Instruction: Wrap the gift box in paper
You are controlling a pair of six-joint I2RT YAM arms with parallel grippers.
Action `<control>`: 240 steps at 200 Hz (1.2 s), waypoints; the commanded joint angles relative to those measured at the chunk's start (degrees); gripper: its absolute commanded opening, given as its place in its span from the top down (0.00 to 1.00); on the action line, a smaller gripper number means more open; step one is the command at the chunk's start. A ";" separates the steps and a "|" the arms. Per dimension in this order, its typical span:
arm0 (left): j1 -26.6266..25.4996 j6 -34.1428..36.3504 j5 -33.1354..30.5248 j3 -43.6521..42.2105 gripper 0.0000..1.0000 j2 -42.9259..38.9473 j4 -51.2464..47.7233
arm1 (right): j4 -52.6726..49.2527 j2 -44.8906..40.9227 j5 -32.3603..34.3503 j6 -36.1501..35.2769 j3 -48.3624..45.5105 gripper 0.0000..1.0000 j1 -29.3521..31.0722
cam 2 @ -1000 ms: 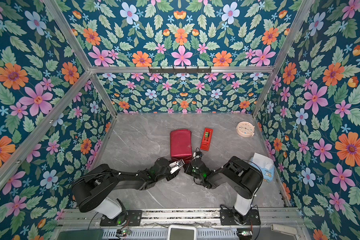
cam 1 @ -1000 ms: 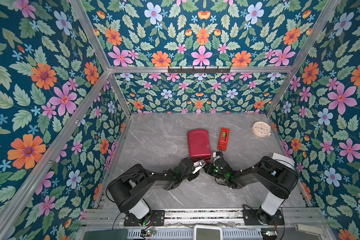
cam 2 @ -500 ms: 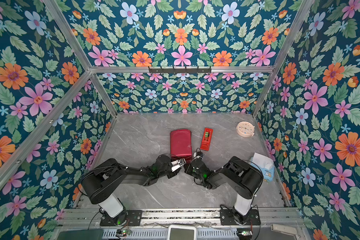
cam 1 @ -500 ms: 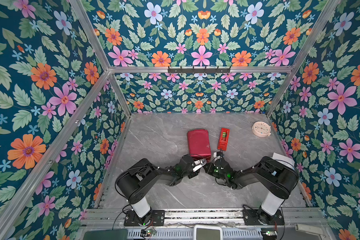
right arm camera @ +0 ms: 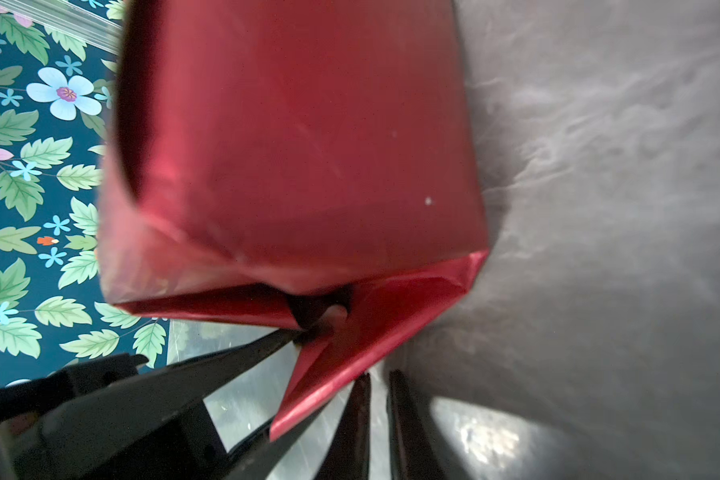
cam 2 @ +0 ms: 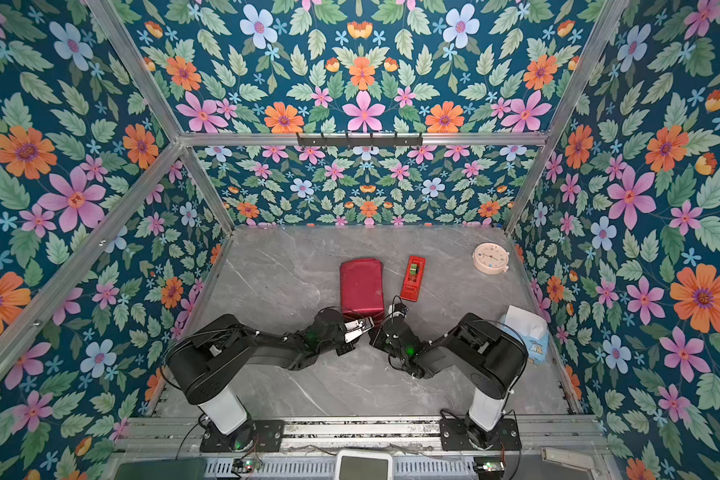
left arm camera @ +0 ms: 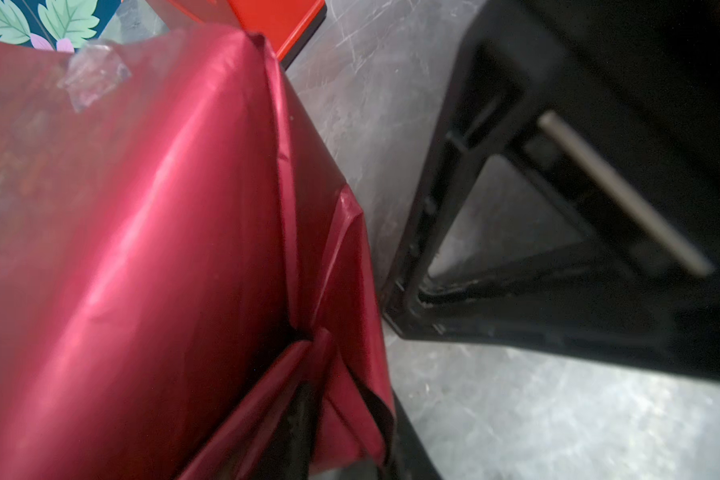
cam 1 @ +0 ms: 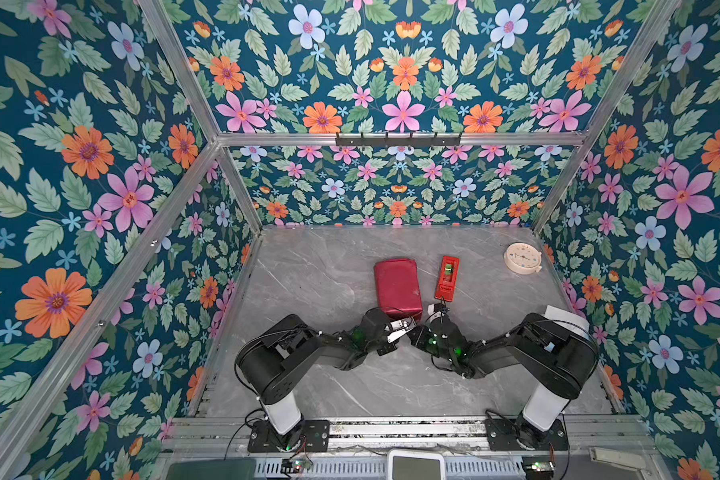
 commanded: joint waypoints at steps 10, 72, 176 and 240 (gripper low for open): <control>0.02 1.37 0.36 0.25 0.79 -0.36 0.16 | -1.39 -0.53 0.76 0.17 0.31 0.87 -0.01; 0.06 2.23 1.39 0.35 0.96 -1.84 0.19 | -6.04 -4.29 2.20 -1.22 -0.27 0.85 -0.04; -0.01 1.83 4.75 1.39 1.00 -4.57 -4.06 | -31.23 -22.24 -3.99 -13.79 5.75 0.55 -9.56; -0.22 0.69 6.90 2.17 1.00 -5.38 -6.15 | -35.02 -13.35 -11.04 -18.72 14.54 0.41 -14.21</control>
